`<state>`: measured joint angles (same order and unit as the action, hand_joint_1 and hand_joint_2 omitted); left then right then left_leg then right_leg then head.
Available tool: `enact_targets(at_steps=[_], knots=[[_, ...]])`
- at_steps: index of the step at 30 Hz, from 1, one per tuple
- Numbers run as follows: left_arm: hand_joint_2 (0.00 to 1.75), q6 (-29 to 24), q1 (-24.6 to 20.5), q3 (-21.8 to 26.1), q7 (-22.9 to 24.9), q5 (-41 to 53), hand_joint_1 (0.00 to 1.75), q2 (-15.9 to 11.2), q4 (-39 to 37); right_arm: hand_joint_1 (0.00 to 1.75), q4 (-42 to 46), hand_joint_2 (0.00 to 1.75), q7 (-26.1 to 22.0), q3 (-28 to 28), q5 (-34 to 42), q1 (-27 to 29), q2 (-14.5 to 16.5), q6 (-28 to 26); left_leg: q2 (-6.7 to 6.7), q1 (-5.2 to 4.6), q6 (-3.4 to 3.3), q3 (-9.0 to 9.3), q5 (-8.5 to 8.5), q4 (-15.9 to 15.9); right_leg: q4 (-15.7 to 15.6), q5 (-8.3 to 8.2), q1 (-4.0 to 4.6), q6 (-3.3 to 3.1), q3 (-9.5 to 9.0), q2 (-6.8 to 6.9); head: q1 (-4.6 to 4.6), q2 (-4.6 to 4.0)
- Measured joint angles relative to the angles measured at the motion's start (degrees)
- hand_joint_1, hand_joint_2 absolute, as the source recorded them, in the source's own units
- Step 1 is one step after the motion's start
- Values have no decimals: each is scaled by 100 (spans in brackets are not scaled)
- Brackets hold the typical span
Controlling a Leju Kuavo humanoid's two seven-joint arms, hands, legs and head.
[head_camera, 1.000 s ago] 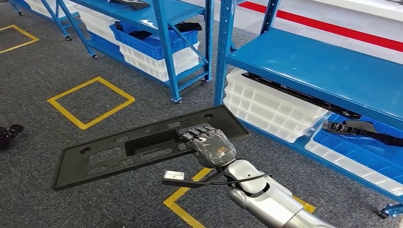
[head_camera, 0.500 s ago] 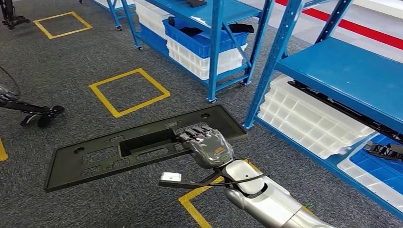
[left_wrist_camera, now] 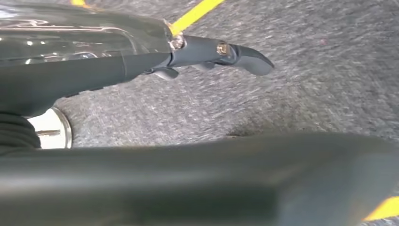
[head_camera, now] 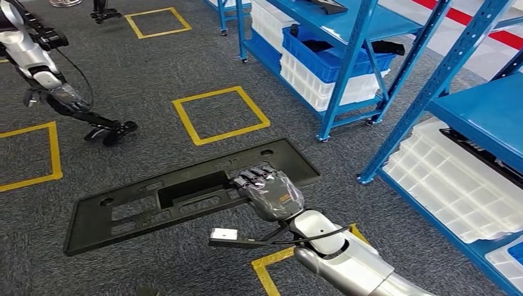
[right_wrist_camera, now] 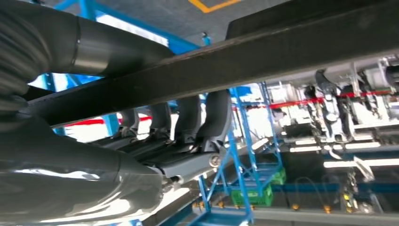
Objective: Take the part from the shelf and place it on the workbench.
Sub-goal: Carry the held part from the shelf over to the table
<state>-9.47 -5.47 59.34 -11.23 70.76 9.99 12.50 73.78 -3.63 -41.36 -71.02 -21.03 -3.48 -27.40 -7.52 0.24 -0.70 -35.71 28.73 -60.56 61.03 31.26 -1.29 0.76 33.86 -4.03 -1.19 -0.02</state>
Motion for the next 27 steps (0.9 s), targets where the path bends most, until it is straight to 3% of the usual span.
enact_targets(at_steps=[1,3,5,7,8,9,10,11,12,14,16,18,20,22,23,24,25,27], knots=[[175,-27,18,13,2,-12,0,-34,-1,175,3,175,0,-2,-1,-7,2,1,-12,6,24,-5,9,-4,-12,-2,0,-26,-15,66,-1,0],[175,-68,35,44,5,-44,0,-124,-1,175,11,175,-2,-2,0,-29,9,2,210,-6,80,-96,135,-204,-34,6,-16,-88,-57,208,-7,0],[175,-93,20,79,13,-94,0,-228,0,175,15,175,-5,-2,0,-33,3,9,555,0,142,-406,425,-816,-39,39,-7,-138,-92,376,-12,0],[175,-139,15,132,34,-162,0,-350,0,175,13,175,-8,-3,-1,-24,-15,27,681,27,186,-742,617,-1433,-39,77,10,-155,-120,550,-11,0],[175,-165,25,163,43,-190,0,-426,0,175,12,175,-10,-3,-2,-22,-21,35,701,34,192,-782,566,-1487,-38,100,13,-154,-142,629,-11,0],[175,-181,37,194,46,-209,0,-506,0,175,12,175,-13,-4,-2,-21,-25,40,723,37,188,-705,411,-1316,-38,126,15,-149,-175,704,-11,0],[175,-187,47,216,46,-216,0,-592,0,175,12,175,-16,-4,-2,-24,-26,41,783,31,172,-527,187,-953,-38,159,17,-141,-218,776,-12,0],[175,-183,47,233,45,-212,0,-681,0,175,13,175,-23,-3,-1,-29,-27,41,917,1,147,-338,21,-583,-46,189,21,-130,-259,845,-13,0],[175,-183,38,247,45,-201,0,-764,0,175,13,175,-33,-2,1,-36,-30,41,1049,-40,108,-189,-89,-281,-52,214,30,-114,-288,905,-13,0],[175,-211,25,268,55,-173,0,-920,0,175,13,175,-55,-2,5,-50,-37,42,1207,-121,39,-99,-93,-58,-77,245,51,-74,-316,1024,-13,0],[175,-255,44,289,84,-152,0,-1056,1,175,13,175,-68,-5,6,-62,-40,43,1098,-126,-19,-92,-96,5,-108,278,52,-20,-359,1113,-14,0],[175,-267,65,305,118,-126,0,-1152,2,175,13,175,-73,-6,7,-77,-45,42,970,-90,-75,-33,-111,80,33,399,38,13,-341,883,-12,0],[175,-261,46,311,140,-100,0,-1198,2,175,8,175,-75,-6,11,-81,-69,41,830,-70,-121,16,-108,113,615,678,33,10,-60,536,-7,0],[175,-251,24,311,148,-91,0,-1216,2,175,-3,175,-83,-7,14,-61,-100,41,665,-74,-144,40,-92,112,1312,893,36,11,359,434,-5,0],[175,-240,29,313,148,-91,0,-1217,2,175,-6,175,-89,-8,15,-49,-108,40,580,-76,-145,54,-83,111,1447,850,37,15,483,422,-5,0],[175,-227,38,313,148,-91,0,-1217,2,175,-8,175,-96,-8,17,-42,-113,39,492,-76,-140,76,-72,108,1351,681,36,19,500,408,-5,0],[175,-214,46,314,148,-90,0,-1213,2,175,-8,175,-103,-8,19,-38,-115,37,407,-72,-129,102,-57,103,1057,428,33,21,418,375,-6,0],[175,-194,48,313,148,-71,0,-1197,2,175,-12,175,-114,-10,21,-38,-120,32,241,-59,-88,123,-18,73,334,4,7,17,160,107,-8,0]])
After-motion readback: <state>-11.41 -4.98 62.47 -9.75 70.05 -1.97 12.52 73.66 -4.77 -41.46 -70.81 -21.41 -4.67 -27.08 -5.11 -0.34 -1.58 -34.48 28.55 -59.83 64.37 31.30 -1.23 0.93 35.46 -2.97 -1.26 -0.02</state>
